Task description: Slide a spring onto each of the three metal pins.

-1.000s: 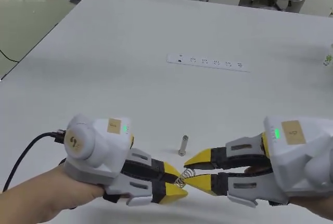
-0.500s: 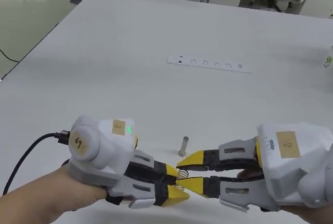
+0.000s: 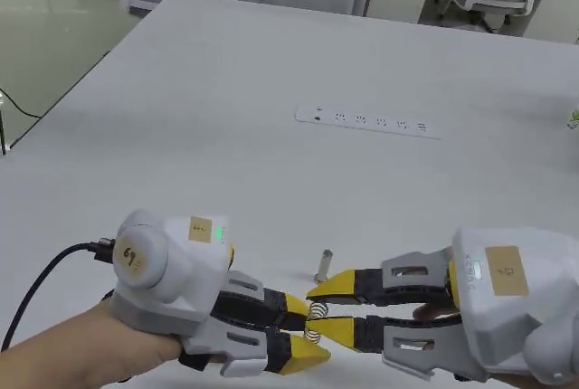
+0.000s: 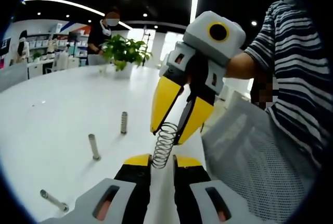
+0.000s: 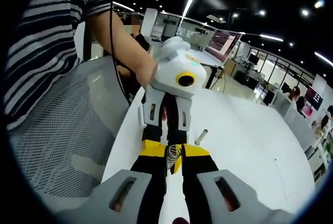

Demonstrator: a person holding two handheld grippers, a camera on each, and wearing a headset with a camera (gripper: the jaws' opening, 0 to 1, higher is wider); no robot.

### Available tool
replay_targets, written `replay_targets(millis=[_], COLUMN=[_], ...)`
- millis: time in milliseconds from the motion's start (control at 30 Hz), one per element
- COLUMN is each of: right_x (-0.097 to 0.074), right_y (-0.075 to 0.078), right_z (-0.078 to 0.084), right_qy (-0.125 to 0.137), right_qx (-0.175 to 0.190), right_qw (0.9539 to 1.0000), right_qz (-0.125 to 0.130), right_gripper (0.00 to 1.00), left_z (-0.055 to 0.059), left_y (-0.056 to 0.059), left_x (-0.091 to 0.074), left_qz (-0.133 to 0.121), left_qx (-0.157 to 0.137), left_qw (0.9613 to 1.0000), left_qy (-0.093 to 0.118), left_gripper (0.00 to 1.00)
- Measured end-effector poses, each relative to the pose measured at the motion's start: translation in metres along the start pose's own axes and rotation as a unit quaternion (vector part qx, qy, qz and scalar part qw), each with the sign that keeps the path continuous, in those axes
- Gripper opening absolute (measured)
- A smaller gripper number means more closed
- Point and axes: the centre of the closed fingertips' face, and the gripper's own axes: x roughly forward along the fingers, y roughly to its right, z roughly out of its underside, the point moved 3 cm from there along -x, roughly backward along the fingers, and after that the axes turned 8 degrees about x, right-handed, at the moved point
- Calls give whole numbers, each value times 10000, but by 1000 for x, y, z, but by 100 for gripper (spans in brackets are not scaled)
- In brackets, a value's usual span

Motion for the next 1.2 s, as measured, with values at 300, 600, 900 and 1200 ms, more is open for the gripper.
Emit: replay_targets(millis=[300,600,900,1200], right_x=[-2,-1,0,-2], right_y=[3,2,5,11], right_z=[1,5,9,11], right_qy=[-45,-145,-249,-285], right_qx=[-59,-140,-169,-159], right_qw=[9999,9997,9994,9990], right_qz=[80,105,173,318], right_gripper=[7,7,7,7], left_z=[3,4,7,11], left_y=[-1,-7,-9,-7], left_x=[-6,-18,-27,-36], left_qz=[-134,-357,-494,-574], left_qx=[-111,-299,-425,-565], left_qw=[9998,9989,9979,9968], left_qy=[-11,49,66,-3], left_gripper=[13,19,26,32])
